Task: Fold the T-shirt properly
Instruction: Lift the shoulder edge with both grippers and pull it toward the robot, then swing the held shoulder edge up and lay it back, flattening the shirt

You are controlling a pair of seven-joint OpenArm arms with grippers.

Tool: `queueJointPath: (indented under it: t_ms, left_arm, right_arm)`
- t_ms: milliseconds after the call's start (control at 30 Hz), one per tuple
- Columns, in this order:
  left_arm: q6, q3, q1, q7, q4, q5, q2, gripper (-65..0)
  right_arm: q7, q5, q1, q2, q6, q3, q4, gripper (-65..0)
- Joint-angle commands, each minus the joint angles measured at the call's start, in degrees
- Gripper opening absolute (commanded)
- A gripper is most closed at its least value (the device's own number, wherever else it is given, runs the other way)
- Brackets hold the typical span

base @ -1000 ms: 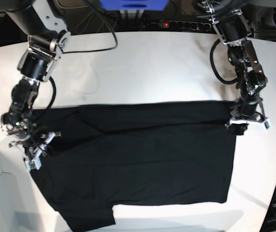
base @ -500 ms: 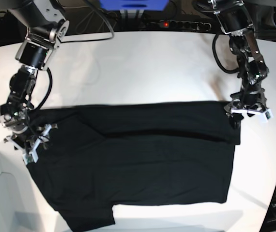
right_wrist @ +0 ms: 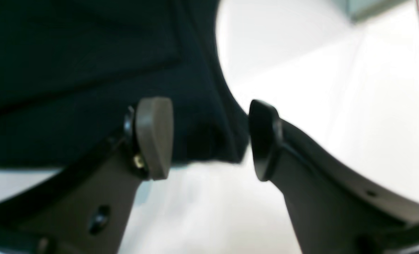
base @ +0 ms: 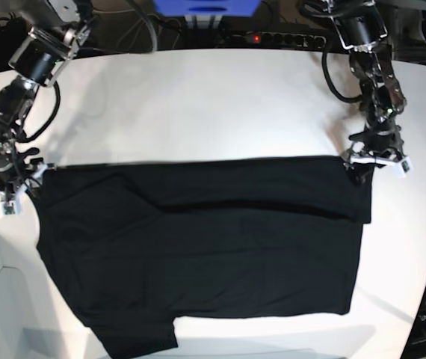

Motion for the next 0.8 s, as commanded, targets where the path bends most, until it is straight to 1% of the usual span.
queueJointPath:
  t_ms: [0, 67, 100, 233, 267, 300, 367, 400, 467, 500, 567, 600, 633, 700, 733, 767]
  left_arm:
    - [0.20, 1.15, 0.19, 4.41, -1.05, -0.39, 0.04, -17.7]
    - [0.20, 2.20, 0.19, 4.32, -1.49, -0.39, 0.04, -22.0]
    - [0.20, 2.73, 0.19, 4.32, -1.49, -0.39, 0.21, -26.8]
    - [0.20, 3.17, 0.19, 4.32, -1.58, -0.39, 0.39, -53.0]
    - [0.29, 3.17, 0.19, 4.41, -1.58, -0.39, 0.39, -60.4]
    - [0.46, 3.17, 0.19, 4.41, -1.58, -0.30, 0.39, -65.0]
    - [0.55, 3.17, 0.19, 4.41, -1.58, 0.05, 0.39, -64.4]
    - [0.55, 3.17, 0.19, 4.41, -1.58, -0.04, 0.39, -63.0]
    - [0.46, 2.91, 0.28, 4.41, -1.58, 0.05, 0.30, -65.0]
    - [0.46, 2.82, 0.28, 4.41, -1.58, 0.05, 0.30, -65.0]
    - [0.64, 2.82, 0.28, 4.41, -1.58, 0.05, 0.12, -65.0]
    - [0.64, 2.82, 0.37, 4.41, -1.58, -0.04, 0.04, -65.0]
    - [0.64, 2.82, 0.37, 4.49, -1.58, -0.21, -0.05, -65.0]
    - [0.64, 2.73, 1.34, 4.49, -0.79, -0.30, -0.23, -65.0]
    - [0.64, 2.73, 1.78, 4.49, 0.00, -0.39, -0.23, -65.0]
    - [0.64, 2.73, 2.04, 4.49, 1.06, -0.39, -0.32, -65.0]
  right_arm:
    - [0.99, 0.56, 1.05, 1.88, 0.60, 0.89, -0.67, -29.8]
    - [1.07, 0.65, 1.14, 3.02, 0.60, 1.50, -3.05, -29.8]
    - [1.16, 0.65, 1.14, 3.37, 0.60, 1.59, -3.93, -29.8]
    - [3.71, 0.65, 0.96, 3.55, 0.60, 1.59, -6.56, -29.8]
    - [4.24, 0.65, 0.88, 3.55, 0.60, 1.59, -7.18, -29.8]
    - [4.41, 0.65, 0.88, 3.55, 0.60, 1.59, -7.88, -29.8]
    - [5.03, 0.65, 0.96, 3.55, 0.60, 1.59, -9.46, -29.8]
    - [5.03, 0.65, 1.05, 3.55, 0.60, 1.59, -10.08, -30.0]
    - [5.03, 0.65, 0.96, 3.46, 0.60, 1.41, -10.52, -30.3]
    - [5.03, 0.65, 0.88, 3.46, 0.60, 1.24, -10.52, -30.5]
    - [5.03, 0.65, 0.79, 3.37, 0.60, 1.24, -10.52, -33.1]
    - [5.03, 0.65, 0.70, 3.37, 0.60, 1.15, -10.52, -36.2]
    - [4.85, 0.65, 0.70, 3.37, 0.60, 1.15, -10.52, -40.6]
    - [4.50, 0.65, 0.61, 3.46, 0.60, 1.50, -10.34, -52.6]
    - [4.41, 0.65, 0.53, 3.55, 0.60, 1.59, -10.08, -59.7]
    - [4.33, 0.65, -0.18, 3.55, 0.60, 1.59, -9.82, -65.0]
